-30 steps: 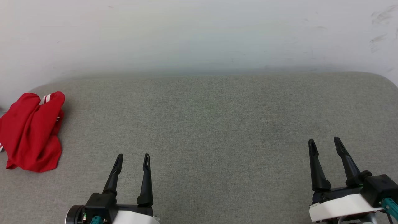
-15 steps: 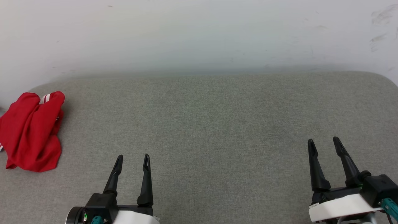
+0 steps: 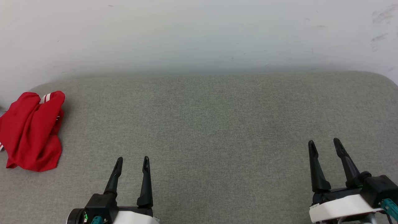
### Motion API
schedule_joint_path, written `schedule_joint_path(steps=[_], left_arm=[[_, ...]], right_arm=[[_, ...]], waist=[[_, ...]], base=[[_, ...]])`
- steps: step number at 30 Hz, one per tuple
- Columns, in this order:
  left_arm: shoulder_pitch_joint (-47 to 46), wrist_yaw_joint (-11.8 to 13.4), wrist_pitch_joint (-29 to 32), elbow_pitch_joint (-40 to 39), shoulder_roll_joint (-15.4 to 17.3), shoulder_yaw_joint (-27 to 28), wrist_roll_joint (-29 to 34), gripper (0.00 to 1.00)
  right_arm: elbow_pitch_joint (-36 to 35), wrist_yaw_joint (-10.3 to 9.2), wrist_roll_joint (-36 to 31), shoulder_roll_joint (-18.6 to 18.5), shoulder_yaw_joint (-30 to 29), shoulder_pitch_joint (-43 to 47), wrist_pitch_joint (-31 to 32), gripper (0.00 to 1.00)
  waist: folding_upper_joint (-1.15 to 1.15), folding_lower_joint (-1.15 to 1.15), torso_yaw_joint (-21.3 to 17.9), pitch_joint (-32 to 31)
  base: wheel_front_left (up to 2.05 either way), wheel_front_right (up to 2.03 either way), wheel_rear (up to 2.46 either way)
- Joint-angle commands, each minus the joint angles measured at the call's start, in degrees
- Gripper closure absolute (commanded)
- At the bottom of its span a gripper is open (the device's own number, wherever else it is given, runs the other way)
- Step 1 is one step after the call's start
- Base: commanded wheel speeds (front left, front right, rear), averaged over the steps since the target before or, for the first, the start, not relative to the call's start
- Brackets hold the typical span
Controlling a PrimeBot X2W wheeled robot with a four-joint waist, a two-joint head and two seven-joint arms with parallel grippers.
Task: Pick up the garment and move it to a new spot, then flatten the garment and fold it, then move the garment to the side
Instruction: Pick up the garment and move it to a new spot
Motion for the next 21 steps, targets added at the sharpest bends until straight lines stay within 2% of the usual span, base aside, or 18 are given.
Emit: schedule_joint_path(steps=[1,8,21], left_arm=[[-0.35,-0.13,-0.16,0.22,0.08,0.11,-0.33,0.00],[-0.79,-0.13,-0.16,0.56,0.08,0.44,-0.71,0.00],[-0.41,-0.72,-0.16,0.91,0.08,2.03,-0.25,0.00]], right_arm=[[0.02,-0.04,-0.07,-0.03,-0.02,0.39,-0.13,0.00],[-0.19,-0.04,0.05,-0.02,0.66,0.71,-0.13,0.00],[-0.37,-0.04,-0.29,-0.03,2.25,1.24,-0.13,0.00]], waist=[[0.00,0.00,0.11,0.04],[0.00,0.00,1.76,0.17],[0.00,0.00,10.01,-0.02]], base=[[0.00,0.00,0.00],[0.00,0.00,0.00],[0.00,0.00,0.00]])
